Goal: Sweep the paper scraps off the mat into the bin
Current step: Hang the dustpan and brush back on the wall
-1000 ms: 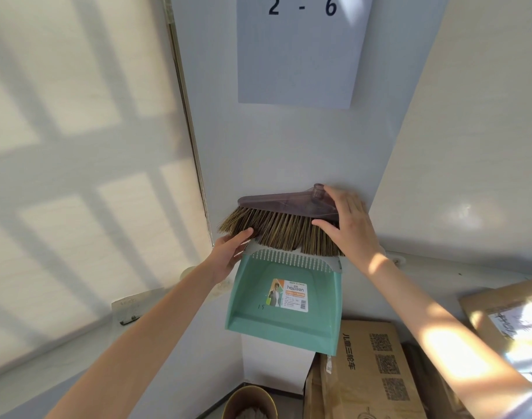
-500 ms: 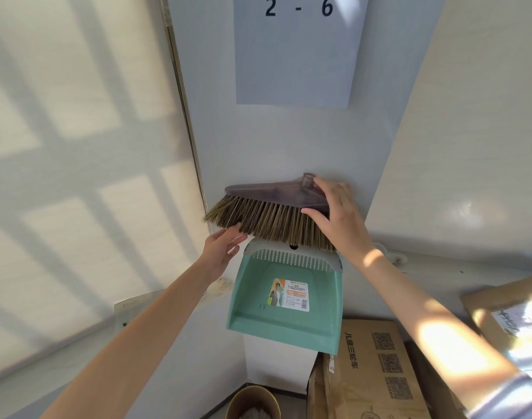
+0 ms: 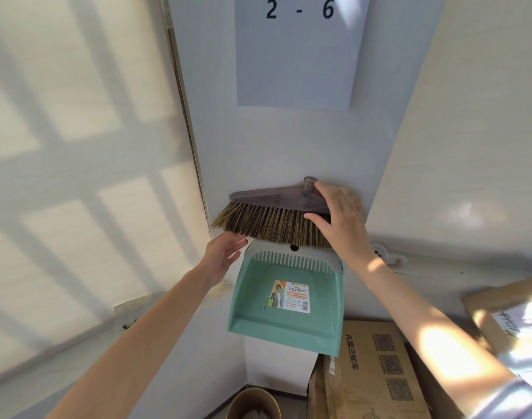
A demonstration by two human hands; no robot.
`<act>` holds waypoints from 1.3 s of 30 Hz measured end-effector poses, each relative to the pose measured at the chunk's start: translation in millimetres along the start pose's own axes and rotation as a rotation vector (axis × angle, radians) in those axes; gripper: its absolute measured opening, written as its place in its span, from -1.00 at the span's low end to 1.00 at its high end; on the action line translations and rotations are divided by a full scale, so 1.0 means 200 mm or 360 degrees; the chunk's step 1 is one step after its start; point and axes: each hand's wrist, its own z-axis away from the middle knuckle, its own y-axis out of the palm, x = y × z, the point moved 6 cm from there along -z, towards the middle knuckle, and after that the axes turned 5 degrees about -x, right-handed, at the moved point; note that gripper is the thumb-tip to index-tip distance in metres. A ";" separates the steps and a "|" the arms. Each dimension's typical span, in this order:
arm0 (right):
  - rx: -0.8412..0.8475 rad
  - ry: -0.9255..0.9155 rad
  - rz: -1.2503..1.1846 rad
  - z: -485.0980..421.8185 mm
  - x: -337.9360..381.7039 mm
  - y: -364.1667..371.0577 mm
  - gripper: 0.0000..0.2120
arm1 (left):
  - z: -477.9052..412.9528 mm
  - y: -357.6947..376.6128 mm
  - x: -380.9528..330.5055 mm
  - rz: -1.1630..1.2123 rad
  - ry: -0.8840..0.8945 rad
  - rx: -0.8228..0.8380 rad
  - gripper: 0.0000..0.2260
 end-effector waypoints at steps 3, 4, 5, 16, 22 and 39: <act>0.0001 -0.0017 0.0101 0.01 0.00 0.00 -0.36 | 0.00 0.01 0.00 0.0051 -0.0026 0.0024 -0.86; 0.0007 -0.0024 0.0118 0.01 -0.01 -0.01 -0.35 | 0.01 0.01 -0.01 0.0057 -0.0033 0.0032 -0.86; 0.0017 -0.0030 0.0125 0.01 -0.01 -0.01 -0.34 | 0.01 0.01 -0.01 0.0060 -0.0039 0.0039 -0.86; 0.0034 -0.0013 0.0150 0.01 0.00 -0.03 -0.34 | 0.02 0.03 0.02 -0.0036 -0.0010 0.0119 -0.89; -0.0005 0.0087 0.0180 0.02 0.01 -0.05 -0.24 | 0.08 -0.05 0.01 -0.0452 0.0200 -0.0463 -0.47; 0.0559 -0.0191 0.0358 0.09 0.39 0.04 -0.18 | 0.45 0.00 -0.20 -0.2401 0.1674 -0.0642 -0.42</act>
